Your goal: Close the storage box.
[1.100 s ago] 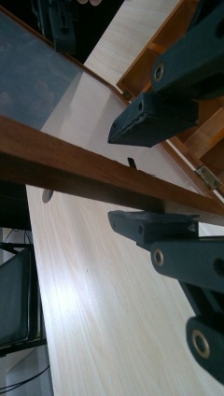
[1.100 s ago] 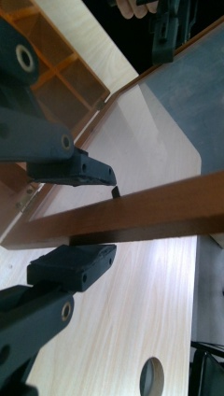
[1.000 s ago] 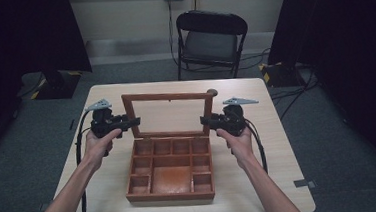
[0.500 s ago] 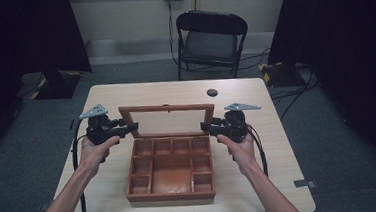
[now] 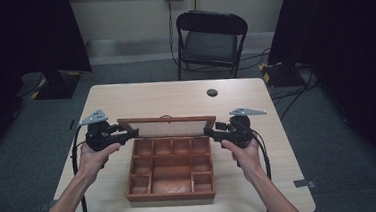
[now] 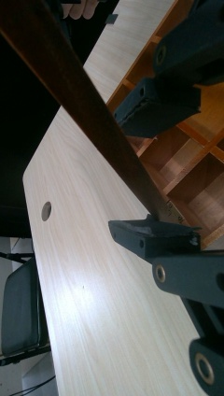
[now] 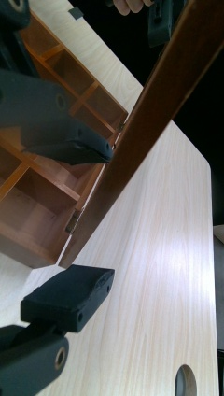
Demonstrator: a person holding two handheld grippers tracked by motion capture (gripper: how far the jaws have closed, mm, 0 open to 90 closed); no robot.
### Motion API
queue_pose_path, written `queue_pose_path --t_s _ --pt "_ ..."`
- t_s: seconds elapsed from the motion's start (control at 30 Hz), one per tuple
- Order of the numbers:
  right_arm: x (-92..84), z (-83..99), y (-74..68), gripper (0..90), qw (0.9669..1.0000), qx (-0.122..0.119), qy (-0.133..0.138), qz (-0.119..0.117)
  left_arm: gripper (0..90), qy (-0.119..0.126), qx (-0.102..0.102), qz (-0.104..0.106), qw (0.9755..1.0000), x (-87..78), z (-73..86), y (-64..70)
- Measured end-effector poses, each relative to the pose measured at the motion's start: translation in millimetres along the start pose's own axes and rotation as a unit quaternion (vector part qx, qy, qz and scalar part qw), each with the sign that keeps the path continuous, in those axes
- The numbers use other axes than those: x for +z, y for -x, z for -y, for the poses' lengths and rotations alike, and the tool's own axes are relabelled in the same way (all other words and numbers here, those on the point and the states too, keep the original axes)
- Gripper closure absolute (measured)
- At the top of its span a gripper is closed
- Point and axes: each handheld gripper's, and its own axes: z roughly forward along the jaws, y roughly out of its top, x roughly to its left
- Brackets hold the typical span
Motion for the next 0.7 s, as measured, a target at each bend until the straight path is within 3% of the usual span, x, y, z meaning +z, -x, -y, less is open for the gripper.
queue_pose_path --t_s 0.27,0.43,0.7 --pt "-10.0 6.3 -0.8 36.0 0.9999 -0.004 -0.009 0.007 45.6 -0.003 0.004 0.003 1.0000 -2.9 4.4 2.5" --pt "-20.6 12.5 5.8 35.6 0.9997 0.005 -0.016 0.016 44.6 -0.006 0.004 0.003 1.0000 -4.2 6.1 5.8" --pt "-40.3 9.0 20.0 36.1 0.9992 0.023 -0.007 0.032 34.1 -0.022 0.000 0.010 0.9997 -6.1 10.9 14.1"
